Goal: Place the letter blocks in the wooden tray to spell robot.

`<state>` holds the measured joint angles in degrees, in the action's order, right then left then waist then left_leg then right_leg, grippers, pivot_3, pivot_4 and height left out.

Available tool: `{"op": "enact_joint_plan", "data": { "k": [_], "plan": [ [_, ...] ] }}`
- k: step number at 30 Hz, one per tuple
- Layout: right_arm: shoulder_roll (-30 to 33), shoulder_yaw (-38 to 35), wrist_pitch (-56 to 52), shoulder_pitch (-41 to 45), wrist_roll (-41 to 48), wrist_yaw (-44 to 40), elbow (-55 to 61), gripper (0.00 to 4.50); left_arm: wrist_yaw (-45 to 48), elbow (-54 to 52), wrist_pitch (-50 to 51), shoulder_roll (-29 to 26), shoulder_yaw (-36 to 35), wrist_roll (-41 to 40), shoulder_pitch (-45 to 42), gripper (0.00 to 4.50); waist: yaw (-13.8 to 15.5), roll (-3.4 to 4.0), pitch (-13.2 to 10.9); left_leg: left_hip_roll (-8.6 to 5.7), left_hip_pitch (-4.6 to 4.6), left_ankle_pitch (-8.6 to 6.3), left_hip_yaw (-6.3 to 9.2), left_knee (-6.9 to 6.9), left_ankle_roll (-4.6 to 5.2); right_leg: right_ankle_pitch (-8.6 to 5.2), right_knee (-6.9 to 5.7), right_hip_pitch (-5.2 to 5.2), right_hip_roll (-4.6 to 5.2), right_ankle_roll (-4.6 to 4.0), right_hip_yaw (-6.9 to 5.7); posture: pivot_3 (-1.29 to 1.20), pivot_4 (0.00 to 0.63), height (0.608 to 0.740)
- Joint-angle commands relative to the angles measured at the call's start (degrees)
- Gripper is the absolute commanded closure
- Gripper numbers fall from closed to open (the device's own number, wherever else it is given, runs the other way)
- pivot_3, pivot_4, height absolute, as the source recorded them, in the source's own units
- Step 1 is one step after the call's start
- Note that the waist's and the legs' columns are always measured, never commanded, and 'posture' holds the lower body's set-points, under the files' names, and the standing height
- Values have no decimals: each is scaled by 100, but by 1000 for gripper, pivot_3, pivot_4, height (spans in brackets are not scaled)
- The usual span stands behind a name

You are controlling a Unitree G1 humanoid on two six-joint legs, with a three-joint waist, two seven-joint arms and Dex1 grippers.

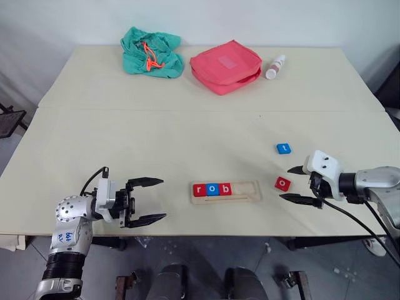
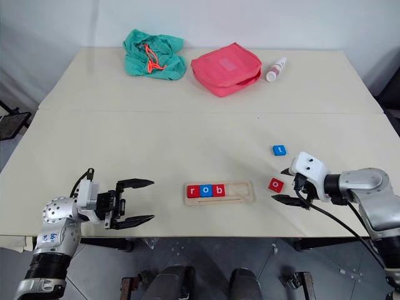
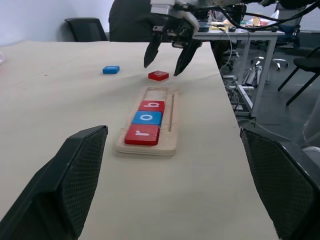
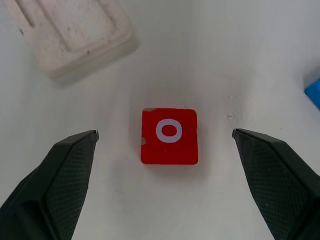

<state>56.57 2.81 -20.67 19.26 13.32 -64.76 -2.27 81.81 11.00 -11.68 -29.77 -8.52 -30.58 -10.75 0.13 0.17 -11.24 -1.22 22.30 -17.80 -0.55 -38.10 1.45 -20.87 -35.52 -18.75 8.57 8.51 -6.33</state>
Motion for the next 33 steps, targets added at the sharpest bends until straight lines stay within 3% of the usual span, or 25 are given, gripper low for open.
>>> {"op": "enact_joint_plan", "data": {
  "k": [1, 3, 6, 13, 14, 21, 28, 33],
  "plan": [
    [-66, 80, 142, 164, -116, -120, -200, 14, -96, -303, 10, -26, -90, -131, 106, 0, -2, 0, 0, -1, 1, 0, 0, 0, 0, 0, 1, 0, 0, 0, 0, 0, 150, 740],
    [-79, 155, 75, 219, -178, -160, -272, 14, -122, -350, 18, -34, -91, -138, 146, 0, -7, 0, 0, 0, 0, 0, -1, 0, 0, 0, 2, 1, 0, 0, -1, 0, 150, 740],
    [-108, 127, 8, 232, -201, -145, -269, 543, -155, -370, 26, -37, -89, -135, 153, 0, -7, 0, 0, 1, -1, 0, -1, 0, 0, 0, 2, 2, -1, 0, -2, 0, 150, 740],
    [-176, -9, -27, 155, -134, -34, -60, 2960, -160, -288, 13, -27, -56, -114, 68, 0, -3, 0, 0, 1, -1, 0, -1, -3, 0, 0, 2, 4, -1, 0, -2, 0, 150, 740],
    [-200, -40, -85, 180, -107, 16, -14, 3066, -153, -259, 6, -22, -46, -105, 39, 0, -4, 0, 0, 1, -1, 0, 0, -3, 0, 0, 2, 4, -1, 0, -2, 0, 150, 740],
    [-229, -108, -980, 663, 394, -2, 960, 3061, -71, -74, -28, 4, 0, -78, -151, 0, -12, 0, 0, 1, 0, 0, 0, -2, -1, 0, 2, 1, -1, 0, -1, 0, 150, 740],
    [-305, 882, -1860, 1567, 342, -495, 1573, 3061, -35, 38, -72, 34, 25, -56, -268, 0, -10, 0, 0, 2, 0, -1, 5, -1, -2, 0, 1, 1, -2, 0, -2, 0, 150, 740],
    [-677, 1529, -1537, 2022, 60, -728, 1290, 3061, -56, -112, -99, 13, -21, -84, -100, 0, -22, 0, 0, -1, 3, -1, 9, -3, -2, 0, 2, 0, -1, 0, -2, 0, 150, 740]
  ]
}}
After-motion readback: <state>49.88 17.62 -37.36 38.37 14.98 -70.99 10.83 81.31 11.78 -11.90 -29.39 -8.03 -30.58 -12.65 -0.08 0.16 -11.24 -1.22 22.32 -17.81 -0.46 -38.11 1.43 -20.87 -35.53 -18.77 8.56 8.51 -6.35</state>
